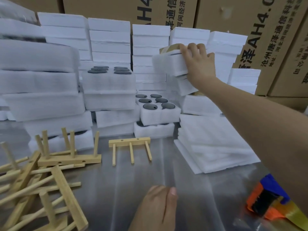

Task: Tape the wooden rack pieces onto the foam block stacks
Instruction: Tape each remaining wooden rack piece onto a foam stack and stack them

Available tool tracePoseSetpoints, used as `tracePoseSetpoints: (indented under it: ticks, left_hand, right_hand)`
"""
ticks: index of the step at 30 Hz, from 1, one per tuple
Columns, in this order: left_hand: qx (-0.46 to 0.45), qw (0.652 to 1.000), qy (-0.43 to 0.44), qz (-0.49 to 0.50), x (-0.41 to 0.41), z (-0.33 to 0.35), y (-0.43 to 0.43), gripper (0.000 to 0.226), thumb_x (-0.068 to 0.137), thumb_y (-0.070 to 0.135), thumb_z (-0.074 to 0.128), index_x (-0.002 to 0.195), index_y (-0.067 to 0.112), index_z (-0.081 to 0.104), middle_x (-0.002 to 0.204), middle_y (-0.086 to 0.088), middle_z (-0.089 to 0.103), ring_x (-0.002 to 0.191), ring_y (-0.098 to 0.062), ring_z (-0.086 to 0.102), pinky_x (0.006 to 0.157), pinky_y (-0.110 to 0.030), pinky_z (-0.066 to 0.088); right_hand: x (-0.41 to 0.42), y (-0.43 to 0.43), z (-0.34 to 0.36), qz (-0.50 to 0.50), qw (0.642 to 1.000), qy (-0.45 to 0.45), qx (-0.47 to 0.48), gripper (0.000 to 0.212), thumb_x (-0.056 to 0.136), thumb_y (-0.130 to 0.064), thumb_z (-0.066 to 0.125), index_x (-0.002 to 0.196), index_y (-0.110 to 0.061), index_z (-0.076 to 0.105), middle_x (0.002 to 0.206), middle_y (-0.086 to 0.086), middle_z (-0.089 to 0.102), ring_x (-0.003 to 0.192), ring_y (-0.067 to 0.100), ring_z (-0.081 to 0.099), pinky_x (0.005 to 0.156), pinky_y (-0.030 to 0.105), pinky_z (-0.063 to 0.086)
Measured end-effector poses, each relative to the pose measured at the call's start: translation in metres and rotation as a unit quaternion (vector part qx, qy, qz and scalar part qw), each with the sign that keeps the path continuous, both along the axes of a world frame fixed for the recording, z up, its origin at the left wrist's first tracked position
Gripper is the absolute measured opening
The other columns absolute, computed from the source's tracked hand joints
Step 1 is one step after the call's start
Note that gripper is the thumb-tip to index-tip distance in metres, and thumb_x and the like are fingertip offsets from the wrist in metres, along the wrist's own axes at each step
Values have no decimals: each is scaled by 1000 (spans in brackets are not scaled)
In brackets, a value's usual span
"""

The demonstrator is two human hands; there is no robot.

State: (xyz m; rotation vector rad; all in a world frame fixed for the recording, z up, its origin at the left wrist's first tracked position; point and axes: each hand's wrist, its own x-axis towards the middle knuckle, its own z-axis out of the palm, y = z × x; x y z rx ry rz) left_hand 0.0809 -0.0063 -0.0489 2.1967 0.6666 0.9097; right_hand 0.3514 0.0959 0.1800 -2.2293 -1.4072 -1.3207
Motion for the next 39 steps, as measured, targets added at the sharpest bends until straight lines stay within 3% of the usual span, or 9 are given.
tracePoseSetpoints:
  ticks: [5,15,20,27,30,33,35,37,39]
  left_hand:
    - [-4,1000,6,-8,-2,4,-4,41,100,39,28,100,20,65,102,8,60,99,5,48,89,-15,37]
    - [24,999,29,-3,-3,3,-5,44,100,39,26,99,16,63,101,5,60,103,2,46,89,-16,37]
    - [33,999,39,-6,-2,6,-4,51,99,42,21,99,15,64,102,5,61,103,1,47,90,-16,37]
    - [19,999,37,0,-3,10,-1,43,102,30,27,94,9,64,97,-1,63,96,-4,52,86,-19,38]
    - [11,1000,16,2,-2,8,-2,47,102,33,27,88,7,64,89,-3,64,88,-7,54,85,-25,40]
    - [-39,999,-13,3,-4,6,-6,62,96,57,15,96,17,63,91,3,66,88,-2,55,87,-30,43]
    - [-136,989,-48,5,-6,4,-7,80,79,81,11,131,35,50,121,9,61,111,0,55,102,-32,42]
    - [-245,959,-145,10,-4,8,-6,86,69,91,21,143,47,24,134,8,54,118,-12,56,106,-42,42]
    - [-341,899,-273,9,-5,19,-2,72,71,82,32,134,48,24,131,1,57,102,-15,66,95,-42,50]
  right_hand:
    - [6,-3,8,-7,1000,-5,-8,64,76,4,57,135,-7,35,132,16,39,120,36,36,72,45,37]
    - [47,-29,7,-65,978,147,133,71,78,-29,74,131,-2,35,130,20,37,119,41,35,75,48,47]
    - [56,-28,12,-36,983,140,112,65,78,-19,73,127,0,37,131,20,35,119,42,34,65,40,42]
    - [45,-45,8,20,954,133,269,64,74,-16,66,130,-1,38,132,19,39,119,37,36,86,40,46]
    - [28,-62,14,48,944,106,308,68,70,-25,61,132,-7,39,135,15,39,123,33,36,80,37,47]
    - [-4,-85,17,89,955,43,278,74,66,-37,63,131,-8,42,130,16,44,114,28,46,63,33,42]
    - [-36,-105,10,131,965,-3,229,77,63,-40,67,129,-10,41,126,18,47,104,29,50,57,31,34]
    - [-70,-126,-9,182,969,-36,161,80,60,-35,76,125,-12,36,120,21,50,94,33,53,54,30,33]
    - [-100,-148,-37,241,964,-65,94,83,55,-26,83,121,-11,36,115,22,50,84,38,56,51,32,37]
